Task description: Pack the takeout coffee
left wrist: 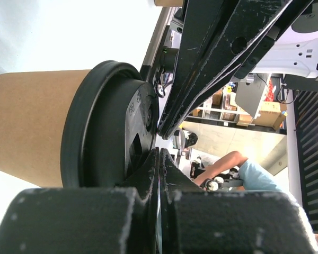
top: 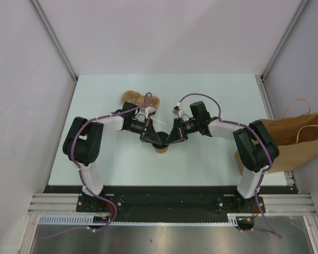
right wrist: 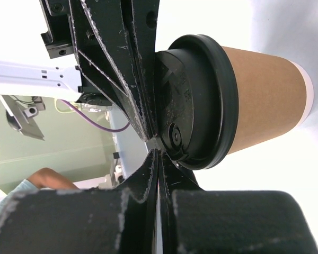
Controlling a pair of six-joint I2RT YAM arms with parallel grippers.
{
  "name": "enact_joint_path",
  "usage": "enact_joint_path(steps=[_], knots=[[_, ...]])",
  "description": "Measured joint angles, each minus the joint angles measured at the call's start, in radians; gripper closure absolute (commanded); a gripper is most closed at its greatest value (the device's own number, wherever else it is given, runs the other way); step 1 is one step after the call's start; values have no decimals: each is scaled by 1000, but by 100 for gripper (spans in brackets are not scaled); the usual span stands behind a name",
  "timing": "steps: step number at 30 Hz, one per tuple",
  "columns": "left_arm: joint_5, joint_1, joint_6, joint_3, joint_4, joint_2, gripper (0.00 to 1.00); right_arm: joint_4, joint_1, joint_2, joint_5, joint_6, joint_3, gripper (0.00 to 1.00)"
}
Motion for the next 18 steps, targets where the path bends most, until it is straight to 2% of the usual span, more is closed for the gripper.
enact_joint_path(steps=[5,11,18], knots=[[-3,0,6,2,-6,-7,100,-32,10,-19,27,-32,9,100],[-73,0,-17,26,0,-59,100,-92,22,-36,71,-85,29,100],[-85,2,-155,72,133,-114,100,-113,23,-36,80,-98,41,100]])
